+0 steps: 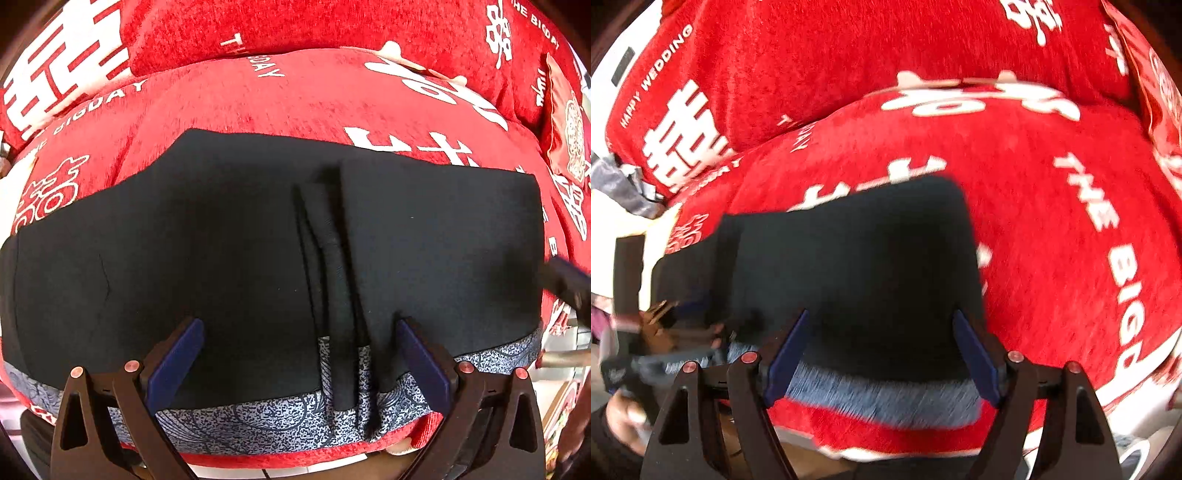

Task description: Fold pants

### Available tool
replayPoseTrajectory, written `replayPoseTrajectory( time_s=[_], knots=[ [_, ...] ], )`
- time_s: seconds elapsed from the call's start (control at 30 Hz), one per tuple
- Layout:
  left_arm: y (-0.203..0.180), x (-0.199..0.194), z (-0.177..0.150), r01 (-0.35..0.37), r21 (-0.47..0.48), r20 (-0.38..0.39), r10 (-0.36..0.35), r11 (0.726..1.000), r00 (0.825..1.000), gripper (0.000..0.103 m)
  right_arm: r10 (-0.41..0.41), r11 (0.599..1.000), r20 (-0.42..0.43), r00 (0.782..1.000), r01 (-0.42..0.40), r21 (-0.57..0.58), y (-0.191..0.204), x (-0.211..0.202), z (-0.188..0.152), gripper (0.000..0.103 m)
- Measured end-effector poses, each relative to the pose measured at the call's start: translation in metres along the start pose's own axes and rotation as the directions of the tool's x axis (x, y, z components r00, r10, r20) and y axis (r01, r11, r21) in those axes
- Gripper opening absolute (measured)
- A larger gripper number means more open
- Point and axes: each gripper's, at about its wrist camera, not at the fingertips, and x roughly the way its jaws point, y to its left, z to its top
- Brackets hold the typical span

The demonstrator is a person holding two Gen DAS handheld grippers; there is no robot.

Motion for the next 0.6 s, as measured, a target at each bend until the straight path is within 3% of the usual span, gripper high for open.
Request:
replayPoseTrajectory(
  time_s=[0.1,0.23,0.33,0.47,0.6],
  knots=[
    [0.000,-0.002,-0.004,-0.006,0.005,0.015,0.006,1.000,1.000,0.103,-0.018,0.998,-0.040,0.999,0.016,-0.054,0.005,0.020,0.022,0.083],
    [0.002,-0.001,-0.007,0.005,-0.001,0.014,-0.005,1.000,1.000,0.103,-0.061,0.996,-0.112,0.992,0.053,-0.072,0.004,0.057,0.040,0.099],
    [0.004,0.000,-0.005,0.018,-0.007,0.016,-0.017,1.000,1.000,0.103,-0.069,0.995,-0.128,0.989,0.058,-0.087,0.004,0.060,0.054,0.100],
    [0.004,0.000,-0.004,0.018,-0.003,0.012,-0.018,1.000,1.000,0.103,0.013,1.000,-0.025,1.000,-0.013,0.014,-0.014,0.024,0.064,0.099],
    [0.010,-0.009,-0.003,0.023,-0.064,0.015,-0.022,0.998,1.000,0.103,0.030,0.999,0.007,1.000,-0.030,-0.024,-0.007,0.007,0.056,0.099]
  ],
)
